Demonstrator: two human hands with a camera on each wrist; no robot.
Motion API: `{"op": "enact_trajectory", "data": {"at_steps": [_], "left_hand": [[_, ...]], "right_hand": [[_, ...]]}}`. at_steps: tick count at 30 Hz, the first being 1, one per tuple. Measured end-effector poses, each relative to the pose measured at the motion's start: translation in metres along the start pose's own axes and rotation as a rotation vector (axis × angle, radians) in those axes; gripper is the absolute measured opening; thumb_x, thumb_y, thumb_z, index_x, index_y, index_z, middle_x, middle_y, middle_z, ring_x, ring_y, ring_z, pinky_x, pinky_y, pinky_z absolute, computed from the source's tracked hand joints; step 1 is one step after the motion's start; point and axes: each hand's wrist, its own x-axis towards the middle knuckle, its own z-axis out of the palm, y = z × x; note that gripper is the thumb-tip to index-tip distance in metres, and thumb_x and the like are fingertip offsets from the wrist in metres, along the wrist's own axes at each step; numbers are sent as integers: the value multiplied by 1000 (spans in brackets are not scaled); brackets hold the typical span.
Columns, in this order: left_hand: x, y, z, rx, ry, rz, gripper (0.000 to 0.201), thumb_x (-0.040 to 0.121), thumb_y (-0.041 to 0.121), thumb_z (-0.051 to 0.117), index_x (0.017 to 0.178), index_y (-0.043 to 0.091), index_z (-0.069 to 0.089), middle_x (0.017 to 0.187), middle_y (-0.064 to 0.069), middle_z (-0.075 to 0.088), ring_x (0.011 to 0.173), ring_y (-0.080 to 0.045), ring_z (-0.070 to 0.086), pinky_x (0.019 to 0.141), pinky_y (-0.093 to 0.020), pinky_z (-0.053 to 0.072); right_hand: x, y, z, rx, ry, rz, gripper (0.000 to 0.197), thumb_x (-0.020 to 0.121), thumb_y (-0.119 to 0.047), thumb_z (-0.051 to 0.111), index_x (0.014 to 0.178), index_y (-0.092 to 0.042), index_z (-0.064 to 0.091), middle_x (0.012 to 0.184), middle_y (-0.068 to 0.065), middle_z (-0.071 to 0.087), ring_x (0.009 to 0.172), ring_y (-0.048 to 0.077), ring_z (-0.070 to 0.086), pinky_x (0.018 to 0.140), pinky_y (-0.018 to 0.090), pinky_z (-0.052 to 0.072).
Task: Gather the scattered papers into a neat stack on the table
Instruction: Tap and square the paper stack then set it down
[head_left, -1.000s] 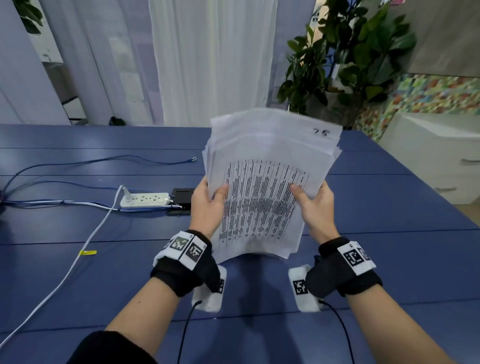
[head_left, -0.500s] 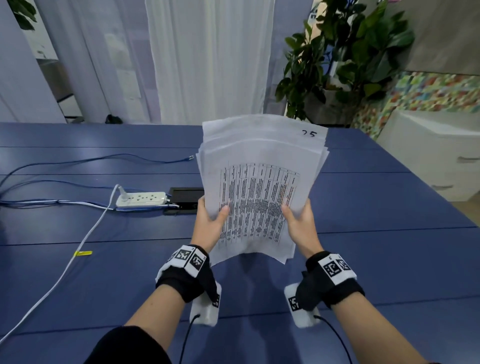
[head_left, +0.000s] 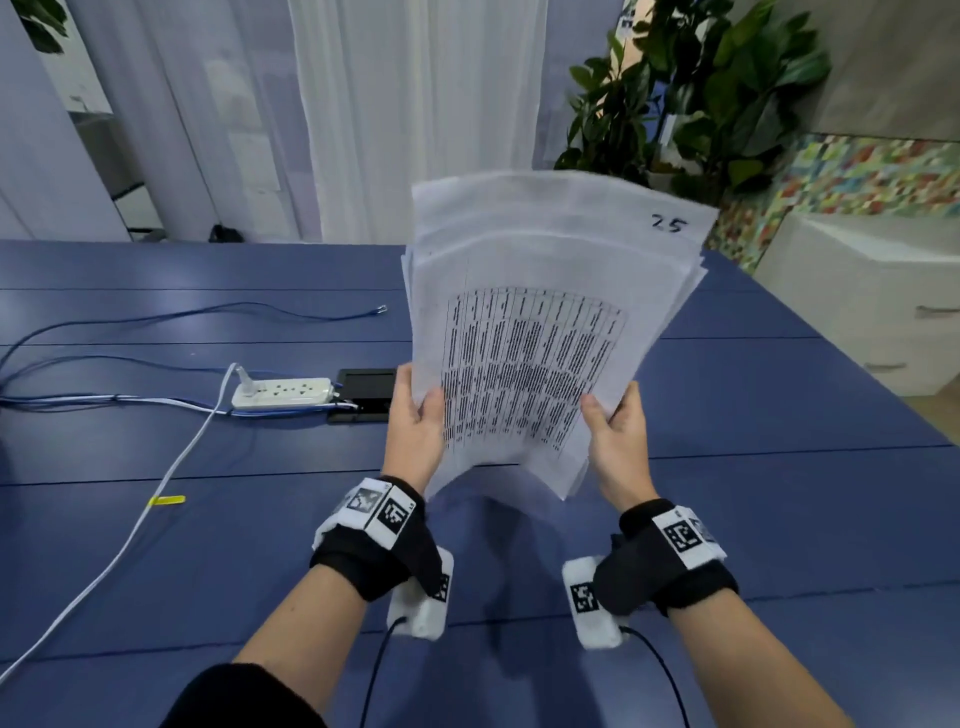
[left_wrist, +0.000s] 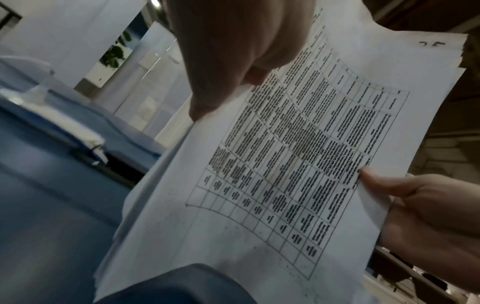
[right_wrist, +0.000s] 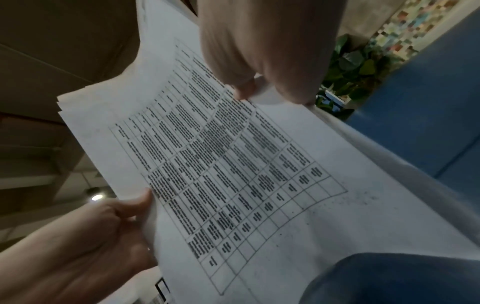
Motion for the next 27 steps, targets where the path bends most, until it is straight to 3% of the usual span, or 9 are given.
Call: {"op": "enact_trajectory", "data": {"at_steps": [5, 10, 15, 17, 19, 21, 22, 25, 27], "left_hand": [[14, 41, -8, -40, -44, 144, 39, 85, 4, 62, 111, 26, 42, 108, 10, 59, 88, 14, 60, 82, -7, 48], [20, 60, -2, 2, -21, 367, 61, 87, -9, 53, 127, 21, 19, 109, 5, 46, 89, 10, 59, 83, -15, 50], [21, 52, -5, 240, 89, 605, 62, 85, 5, 57, 126, 40, 26, 129, 6, 34, 118, -35, 47, 96, -61, 43], [24, 51, -7, 292, 141, 671, 73, 83, 3, 61, 129, 47, 24, 135, 5, 28, 126, -38, 40, 101, -58, 40], [25, 51, -7, 377, 142, 729, 79, 81, -3, 63, 129, 48, 28, 137, -12, 29, 134, -13, 32, 111, -33, 34], [26, 54, -12, 476, 46, 719, 62, 80, -1, 66, 124, 36, 42, 128, -24, 38, 121, 11, 33, 105, -5, 27], [27, 55, -15, 511, 23, 692, 56, 80, 3, 68, 123, 30, 47, 125, -20, 42, 112, 13, 36, 100, -2, 28], [32, 56, -21, 439, -6, 527, 57, 74, 13, 76, 117, 31, 44, 116, 16, 45, 109, -7, 47, 96, -28, 45], [34, 61, -22, 391, -4, 442, 52, 71, 15, 78, 103, 36, 43, 107, 26, 45, 105, -16, 54, 86, -33, 51]], "right_hand": [[13, -40, -6, -44, -58, -191, 45, 85, -3, 64, 114, -25, 39, 106, -15, 58, 91, -13, 61, 83, 11, 50], [22, -48, -6, -61, -67, -243, 46, 81, -2, 68, 110, -23, 38, 109, -8, 57, 96, -5, 61, 86, 17, 51], [28, -43, -9, -78, -31, -228, 52, 80, -4, 70, 117, -15, 37, 112, -5, 54, 103, 4, 58, 84, 13, 51], [29, -40, -9, -82, -14, -210, 52, 79, -6, 71, 117, -15, 37, 111, -8, 54, 103, 4, 57, 83, 13, 51], [30, -38, -9, -84, -8, -192, 50, 79, -5, 71, 115, -16, 39, 108, -10, 55, 100, 1, 59, 83, 15, 51], [31, -36, -9, -78, -10, -186, 45, 79, -2, 70, 110, -18, 43, 104, -11, 58, 89, -8, 62, 77, 11, 51], [32, -36, -9, -74, -13, -190, 43, 79, -1, 70, 109, -18, 44, 103, -11, 58, 85, -11, 62, 74, 9, 51], [35, -34, -10, -64, -20, -192, 40, 79, 1, 69, 102, -24, 47, 102, -9, 60, 88, -3, 62, 74, 11, 52], [36, -34, -11, -70, -28, -192, 40, 79, 0, 70, 99, -28, 48, 102, -8, 61, 93, 3, 61, 77, 14, 53]]}}
